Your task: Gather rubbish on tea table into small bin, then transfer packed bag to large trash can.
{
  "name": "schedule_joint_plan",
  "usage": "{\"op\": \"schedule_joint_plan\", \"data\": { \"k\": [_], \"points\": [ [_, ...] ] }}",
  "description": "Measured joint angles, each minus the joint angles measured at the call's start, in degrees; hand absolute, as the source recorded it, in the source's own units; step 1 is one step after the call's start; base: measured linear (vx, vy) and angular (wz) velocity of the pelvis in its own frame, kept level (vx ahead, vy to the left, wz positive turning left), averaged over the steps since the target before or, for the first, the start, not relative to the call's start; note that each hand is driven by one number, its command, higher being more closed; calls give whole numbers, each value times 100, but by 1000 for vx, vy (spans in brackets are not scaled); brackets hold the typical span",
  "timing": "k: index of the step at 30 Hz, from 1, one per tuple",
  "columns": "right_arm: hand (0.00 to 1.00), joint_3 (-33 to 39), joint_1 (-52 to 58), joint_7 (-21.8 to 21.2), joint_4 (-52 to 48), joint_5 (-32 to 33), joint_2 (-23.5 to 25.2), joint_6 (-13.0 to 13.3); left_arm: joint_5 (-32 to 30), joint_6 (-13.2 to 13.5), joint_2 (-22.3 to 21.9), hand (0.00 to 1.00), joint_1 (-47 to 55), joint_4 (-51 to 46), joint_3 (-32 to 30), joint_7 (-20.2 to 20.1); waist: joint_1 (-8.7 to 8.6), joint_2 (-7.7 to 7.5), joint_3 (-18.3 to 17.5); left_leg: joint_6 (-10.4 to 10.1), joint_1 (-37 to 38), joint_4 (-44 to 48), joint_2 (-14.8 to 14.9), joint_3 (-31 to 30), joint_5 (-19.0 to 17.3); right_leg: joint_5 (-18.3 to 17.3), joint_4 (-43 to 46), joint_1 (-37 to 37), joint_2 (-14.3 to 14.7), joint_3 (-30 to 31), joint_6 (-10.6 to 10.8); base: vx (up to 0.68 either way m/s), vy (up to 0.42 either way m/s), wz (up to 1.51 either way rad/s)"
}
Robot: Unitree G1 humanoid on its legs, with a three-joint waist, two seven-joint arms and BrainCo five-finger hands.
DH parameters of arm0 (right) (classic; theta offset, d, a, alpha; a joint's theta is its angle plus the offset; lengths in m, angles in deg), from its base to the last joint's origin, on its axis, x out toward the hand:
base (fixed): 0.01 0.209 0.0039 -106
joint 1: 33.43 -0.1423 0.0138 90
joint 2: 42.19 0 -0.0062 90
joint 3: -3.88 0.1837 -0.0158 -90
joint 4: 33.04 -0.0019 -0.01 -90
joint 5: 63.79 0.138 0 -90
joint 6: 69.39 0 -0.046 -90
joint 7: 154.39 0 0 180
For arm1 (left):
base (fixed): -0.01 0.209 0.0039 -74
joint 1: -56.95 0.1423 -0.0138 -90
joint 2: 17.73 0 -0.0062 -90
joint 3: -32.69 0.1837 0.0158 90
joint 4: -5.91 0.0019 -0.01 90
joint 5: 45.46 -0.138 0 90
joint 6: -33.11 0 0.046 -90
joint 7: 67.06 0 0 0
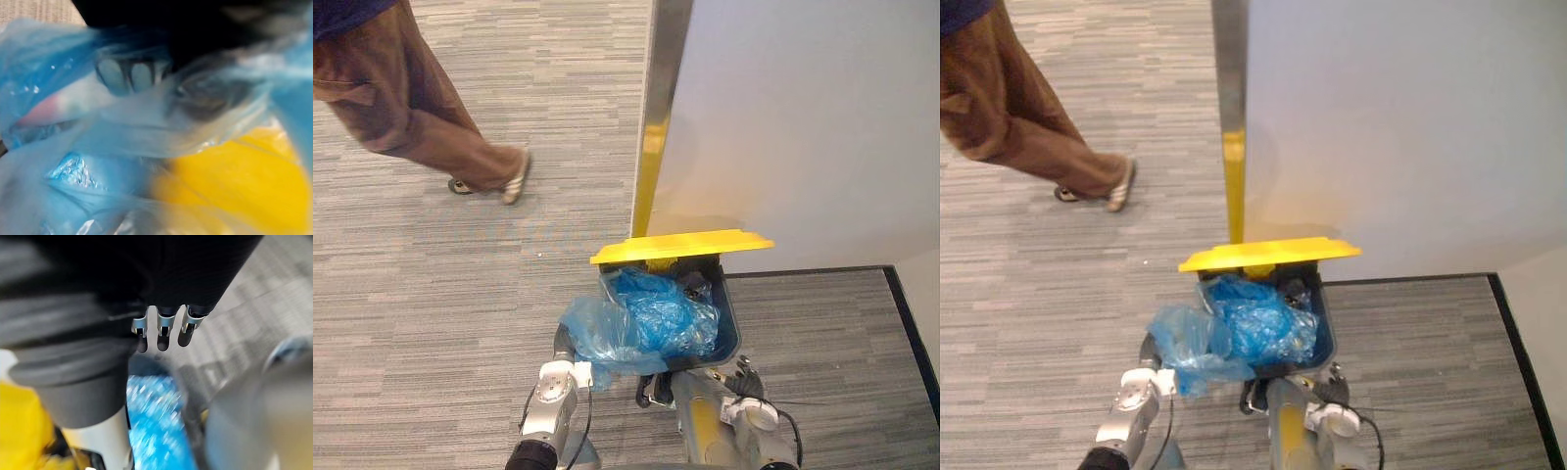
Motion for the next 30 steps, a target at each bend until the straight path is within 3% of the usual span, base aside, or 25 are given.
{"op": "schedule_joint_plan", "data": {
  "k": [3, 5, 6, 9, 11, 12, 14, 16, 19, 24, 30],
  "points": [
    [0, -754, -665, -11, -234, -68, -341, 89, -1, 17, 127, 100, -226, -28, 5, 8, -23, -77, -31, -82, -843, 682, -203, -38, -296, 239, -177, -454, -90, 64, 23, -223, 3, 20],
    [0, -939, -1296, -55, -230, -79, -533, 141, 5, 56, 159, 100, -330, -34, 0, 25, 21, -83, -9, 104, -1158, 867, -313, -109, -597, 420, -148, -658, -93, 134, 181, -251, 23, -4],
    [0, -984, -1628, -54, -202, -92, -569, 145, 9, 99, 222, 100, -444, -35, 1, 30, 21, -163, 100, -61, -1148, 733, -399, -231, -604, 465, -186, -699, -73, 265, 155, -224, -28, 13],
    [0, -1118, -2117, -60, -174, -239, -810, 141, 28, 168, 432, 100, -533, -182, -3, 35, 37, -256, 153, -69, -1232, 300, -479, -569, -440, 683, -725, -688, -32, 223, 132, -124, -56, 30],
    [0, -1113, -2530, -58, -124, -282, -1162, 140, 120, 236, 495, 100, -628, -280, -9, 38, 48, -283, 226, -61, -1599, 1349, -718, -614, -508, 877, -981, -695, -47, 161, 33, -139, -44, 11],
    [0, -1111, -2770, -53, -72, -282, -1403, 141, 158, 236, 514, 100, -729, -283, -16, 36, 33, -272, 260, 42, -1742, 1792, -886, -535, -571, 1038, -1039, -696, -48, 111, -40, -146, -22, 4],
    [0, -1081, -3252, -37, 132, -272, -1800, 136, 253, 284, 545, 100, -1030, -334, -37, 33, -33, -291, 432, 161, -1751, 1598, -805, -357, -809, 1106, -989, -748, -53, 60, -5, -155, -36, 22],
    [0, -1085, -3642, -34, 277, -249, -1987, 128, 307, 364, 644, 100, -1217, -409, -40, 29, -32, -422, 599, 29, -1765, 1427, -811, -349, -801, 1152, -1096, -792, -33, 151, 65, -164, -75, 12],
    [0, -1107, -4235, -35, 302, -16, -2276, 118, 492, 392, 765, 100, -1194, -675, -35, 30, -16, -418, 749, 27, -1859, 1392, -771, -467, -795, 1319, -1353, -792, 98, 163, 137, -91, -54, 1],
    [0, -1149, -4933, -39, 305, 247, -2775, 124, 786, 508, 805, 100, -1275, -1163, 168, -34, -33, -370, 793, 25, -1980, 1582, -656, -498, -815, 1376, -1446, -792, 252, 86, 35, -8, -49, -4],
    [0, -1258, -4946, -39, 305, 466, -2833, 121, 930, 628, 814, 100, -1416, -1688, 527, -220, -84, -349, 807, 8, -1971, 1578, -683, -481, -821, 1392, -1360, -773, 197, 72, 40, 2, -5, 1]
  ]
}}
